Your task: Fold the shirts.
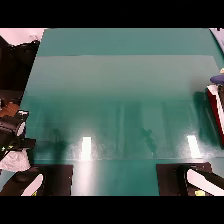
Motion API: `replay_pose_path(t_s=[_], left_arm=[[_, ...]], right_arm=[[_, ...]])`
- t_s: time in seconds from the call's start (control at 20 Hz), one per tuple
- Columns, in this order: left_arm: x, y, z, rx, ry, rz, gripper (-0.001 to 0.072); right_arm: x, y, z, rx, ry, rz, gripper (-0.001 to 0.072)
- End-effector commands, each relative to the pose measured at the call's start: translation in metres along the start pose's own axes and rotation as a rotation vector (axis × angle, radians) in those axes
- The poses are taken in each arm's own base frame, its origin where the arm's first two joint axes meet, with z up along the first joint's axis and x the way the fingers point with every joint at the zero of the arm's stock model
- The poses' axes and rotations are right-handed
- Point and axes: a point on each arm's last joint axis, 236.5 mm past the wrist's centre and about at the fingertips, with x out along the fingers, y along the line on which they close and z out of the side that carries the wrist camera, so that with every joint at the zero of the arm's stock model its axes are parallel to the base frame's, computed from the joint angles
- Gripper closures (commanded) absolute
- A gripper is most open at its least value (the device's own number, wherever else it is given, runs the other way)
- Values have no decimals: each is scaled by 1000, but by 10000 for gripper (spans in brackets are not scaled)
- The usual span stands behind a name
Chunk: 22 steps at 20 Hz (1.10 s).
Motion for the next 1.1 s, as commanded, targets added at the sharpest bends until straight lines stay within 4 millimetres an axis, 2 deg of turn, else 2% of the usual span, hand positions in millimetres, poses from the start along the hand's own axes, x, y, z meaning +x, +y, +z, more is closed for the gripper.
replay_pose_path(t_s=[0.0,0.1,0.25,0.4,0.45,0.55,0.65,0.75,0.9,1.0,1.05], left_arm=[[-1,0,7,-3,-27,-1,688],[-19,5,22,-36,-83,-21,689],[-64,26,51,-99,-202,-33,691],[-93,41,62,-87,-261,-37,691],[-105,39,66,-70,-288,-73,691],[-144,17,78,-43,-381,-236,691],[-202,0,93,-5,-532,-381,691],[-272,-10,103,34,-723,-491,691],[-385,-47,96,202,-978,-717,691],[-437,-73,90,323,-1068,-795,691],[-454,-86,91,376,-1090,-808,691]], right_arm=[[0,0,0,0,1,1,698],[0,0,0,0,1,1,698],[0,0,-1,0,2,1,699],[0,0,0,-2,1,0,699],[0,0,0,-8,-1,0,698],[0,0,0,-8,-2,0,698],[0,0,3,-7,-15,-2,699],[0,-1,8,-7,-36,-5,699],[0,-1,12,-7,-52,-6,698],[0,-1,13,-7,-57,-7,699],[-1,-1,14,-7,-59,-8,698]])
